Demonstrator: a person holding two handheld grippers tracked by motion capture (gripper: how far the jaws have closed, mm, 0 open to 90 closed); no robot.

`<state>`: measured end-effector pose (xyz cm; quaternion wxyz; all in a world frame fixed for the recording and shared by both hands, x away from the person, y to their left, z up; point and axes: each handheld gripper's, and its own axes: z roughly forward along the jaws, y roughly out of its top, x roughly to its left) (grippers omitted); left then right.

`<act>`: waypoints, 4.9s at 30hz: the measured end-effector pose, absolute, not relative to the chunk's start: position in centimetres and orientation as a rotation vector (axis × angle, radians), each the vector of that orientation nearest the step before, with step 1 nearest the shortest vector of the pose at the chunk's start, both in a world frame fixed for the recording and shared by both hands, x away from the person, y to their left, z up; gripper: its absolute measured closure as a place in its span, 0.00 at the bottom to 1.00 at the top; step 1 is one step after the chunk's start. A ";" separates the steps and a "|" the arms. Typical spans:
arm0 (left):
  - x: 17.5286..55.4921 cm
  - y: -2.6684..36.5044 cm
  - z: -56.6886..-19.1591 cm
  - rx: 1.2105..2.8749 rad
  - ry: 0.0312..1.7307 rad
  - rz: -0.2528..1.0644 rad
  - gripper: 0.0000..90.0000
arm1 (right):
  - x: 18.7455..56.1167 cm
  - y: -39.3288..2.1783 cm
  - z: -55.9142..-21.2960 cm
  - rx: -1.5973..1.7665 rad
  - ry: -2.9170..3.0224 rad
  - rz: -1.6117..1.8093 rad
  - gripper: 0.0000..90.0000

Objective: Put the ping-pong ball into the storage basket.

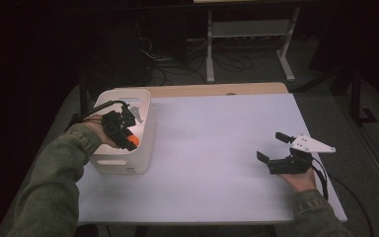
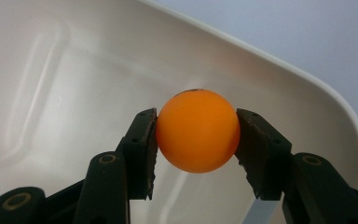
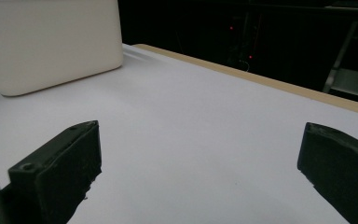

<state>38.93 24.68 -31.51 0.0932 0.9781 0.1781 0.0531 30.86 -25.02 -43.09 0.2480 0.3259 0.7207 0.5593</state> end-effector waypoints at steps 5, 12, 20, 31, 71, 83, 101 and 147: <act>39.0 24.8 -32.0 2.910 0.536 0.157 0.56 | 30.9 -25.0 -43.1 0.887 1.966 1.525 0.00; 39.3 25.0 -32.4 2.920 0.558 0.147 0.56 | 30.9 -25.0 -43.1 0.886 1.966 1.524 0.00; 39.3 25.0 -32.6 2.930 0.559 0.145 0.56 | 30.9 -24.8 -43.1 0.882 1.977 1.520 0.00; 39.3 25.3 -32.3 2.917 0.588 0.145 0.55 | 30.8 -24.9 -43.1 0.881 1.974 1.523 0.00; 38.5 26.1 -28.8 2.809 0.723 0.213 0.00 | 30.7 -24.9 -43.0 0.876 1.972 1.528 0.00; 37.8 26.5 -27.4 2.723 0.697 0.231 0.00 | 30.7 -24.9 -43.0 0.880 1.970 1.527 0.00; 36.5 26.7 -26.7 2.631 0.624 0.228 0.00 | 30.7 -24.9 -42.9 0.872 1.968 1.533 0.00; 33.0 30.8 -28.8 2.245 0.626 0.327 0.00 | 30.6 -24.8 -43.0 0.880 1.974 1.527 0.00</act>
